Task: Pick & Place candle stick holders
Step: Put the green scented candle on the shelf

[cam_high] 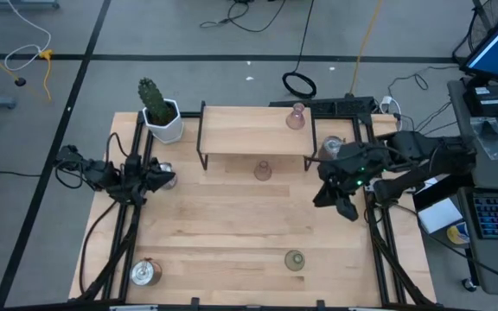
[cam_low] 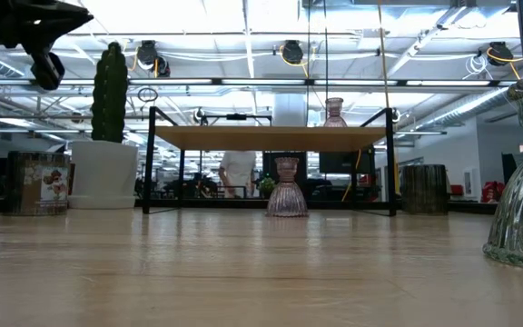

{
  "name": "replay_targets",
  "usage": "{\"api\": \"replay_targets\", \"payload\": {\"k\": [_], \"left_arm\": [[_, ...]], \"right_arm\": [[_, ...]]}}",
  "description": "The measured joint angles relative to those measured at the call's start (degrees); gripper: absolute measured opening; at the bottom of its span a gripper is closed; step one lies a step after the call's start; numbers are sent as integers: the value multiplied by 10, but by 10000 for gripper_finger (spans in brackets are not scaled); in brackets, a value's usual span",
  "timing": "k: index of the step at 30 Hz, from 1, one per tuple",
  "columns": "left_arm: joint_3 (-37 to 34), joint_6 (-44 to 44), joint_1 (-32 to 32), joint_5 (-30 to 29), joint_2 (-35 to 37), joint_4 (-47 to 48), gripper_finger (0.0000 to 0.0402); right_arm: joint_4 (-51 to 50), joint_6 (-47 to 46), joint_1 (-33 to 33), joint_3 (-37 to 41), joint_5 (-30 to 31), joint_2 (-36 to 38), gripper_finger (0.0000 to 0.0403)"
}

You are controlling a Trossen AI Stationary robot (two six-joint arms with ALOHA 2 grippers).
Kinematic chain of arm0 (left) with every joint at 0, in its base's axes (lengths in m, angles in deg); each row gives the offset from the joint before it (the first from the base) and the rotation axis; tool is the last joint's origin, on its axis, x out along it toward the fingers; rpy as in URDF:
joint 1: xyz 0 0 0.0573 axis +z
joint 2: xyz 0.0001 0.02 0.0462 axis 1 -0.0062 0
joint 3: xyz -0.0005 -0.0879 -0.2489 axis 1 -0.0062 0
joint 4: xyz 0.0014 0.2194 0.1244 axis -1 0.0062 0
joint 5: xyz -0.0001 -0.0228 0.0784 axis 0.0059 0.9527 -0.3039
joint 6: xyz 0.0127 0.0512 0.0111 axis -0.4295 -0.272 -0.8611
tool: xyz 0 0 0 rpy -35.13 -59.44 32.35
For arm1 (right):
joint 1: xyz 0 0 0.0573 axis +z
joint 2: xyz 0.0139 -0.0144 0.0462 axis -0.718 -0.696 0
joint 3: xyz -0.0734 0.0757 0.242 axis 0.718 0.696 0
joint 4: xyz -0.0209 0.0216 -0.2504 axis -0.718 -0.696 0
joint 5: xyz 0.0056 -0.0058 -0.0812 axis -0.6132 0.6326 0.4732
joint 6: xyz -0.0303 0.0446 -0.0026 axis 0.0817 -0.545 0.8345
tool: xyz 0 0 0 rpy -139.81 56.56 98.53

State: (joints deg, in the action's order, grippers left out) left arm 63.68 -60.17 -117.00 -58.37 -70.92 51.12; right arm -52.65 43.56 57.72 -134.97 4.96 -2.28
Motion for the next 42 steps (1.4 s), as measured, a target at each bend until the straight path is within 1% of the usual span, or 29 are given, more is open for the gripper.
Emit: {"api": "replay_targets", "payload": {"k": [4,8,14,22,25,28,32,35,40,42], "left_arm": [[0,0,0,-26,-5,-18,21],[0,-10,0,-33,-36,-48,21],[0,5,0,-31,-122,-117,21],[3,39,0,-28,-251,-214,21],[30,41,0,-15,-296,-217,21],[70,28,0,-2,-340,-213,21],[136,-1,-2,3,-395,-169,21],[182,-11,-4,3,-432,-131,21],[231,-12,-15,20,-485,-102,21],[241,-12,-22,21,-504,-101,21]], "right_arm": [[17,-21,11,45,0,38,50],[57,-35,16,86,0,73,50],[150,-72,16,148,0,111,50],[257,-152,16,236,0,144,50],[317,-182,16,285,0,155,50],[391,-242,16,337,-7,165,50],[497,-253,14,402,-74,174,50],[553,-255,21,429,-90,175,50],[557,-210,49,432,-86,171,50],[555,-197,64,432,-71,169,50]]}}
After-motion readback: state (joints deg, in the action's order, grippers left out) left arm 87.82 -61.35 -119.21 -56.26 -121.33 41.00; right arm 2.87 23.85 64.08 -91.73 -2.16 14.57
